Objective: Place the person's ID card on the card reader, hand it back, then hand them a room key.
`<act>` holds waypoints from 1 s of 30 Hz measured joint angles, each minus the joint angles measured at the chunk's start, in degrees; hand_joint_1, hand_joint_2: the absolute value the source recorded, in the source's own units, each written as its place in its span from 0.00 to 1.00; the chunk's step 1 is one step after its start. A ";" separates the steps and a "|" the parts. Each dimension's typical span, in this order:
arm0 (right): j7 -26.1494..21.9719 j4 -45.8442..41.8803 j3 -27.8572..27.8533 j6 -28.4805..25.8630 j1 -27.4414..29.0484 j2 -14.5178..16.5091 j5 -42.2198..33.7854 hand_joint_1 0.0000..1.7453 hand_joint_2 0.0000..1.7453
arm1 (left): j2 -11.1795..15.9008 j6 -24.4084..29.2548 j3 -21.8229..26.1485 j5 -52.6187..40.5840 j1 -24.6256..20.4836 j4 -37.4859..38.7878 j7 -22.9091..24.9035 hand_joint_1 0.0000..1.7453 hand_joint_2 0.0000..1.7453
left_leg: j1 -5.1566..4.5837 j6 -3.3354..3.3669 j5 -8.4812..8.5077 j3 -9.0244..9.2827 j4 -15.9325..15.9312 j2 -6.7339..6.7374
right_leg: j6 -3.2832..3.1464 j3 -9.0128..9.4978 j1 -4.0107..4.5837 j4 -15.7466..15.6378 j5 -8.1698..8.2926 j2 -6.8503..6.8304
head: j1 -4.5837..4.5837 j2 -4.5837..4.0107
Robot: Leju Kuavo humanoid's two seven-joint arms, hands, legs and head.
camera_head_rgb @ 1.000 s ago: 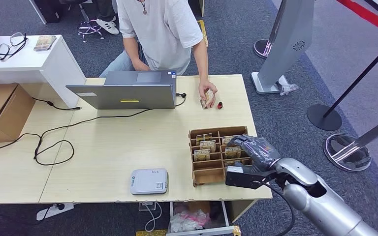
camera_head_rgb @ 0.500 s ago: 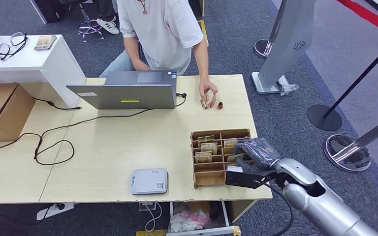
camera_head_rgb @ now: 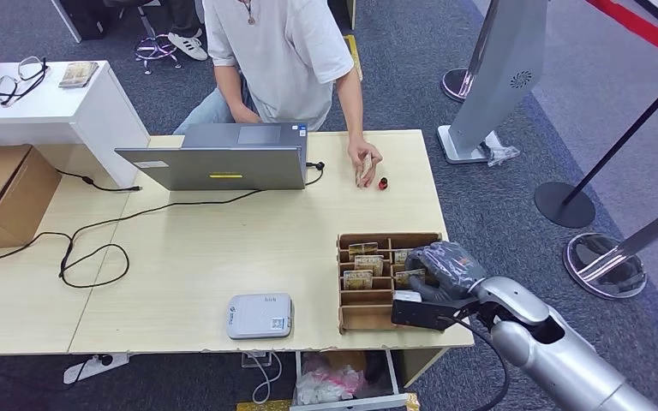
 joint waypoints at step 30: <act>-9.62 -2.67 -5.80 -12.97 -10.67 10.82 -5.37 1.00 1.00 | -0.07 -0.86 -0.01 -1.51 -0.19 0.00 1.02 0.00 0.00 | 0.02 -0.02 0.05 0.02 0.00 0.10 | -0.01 0.02 0.01 0.06 0.04 0.09 | 0.01 0.00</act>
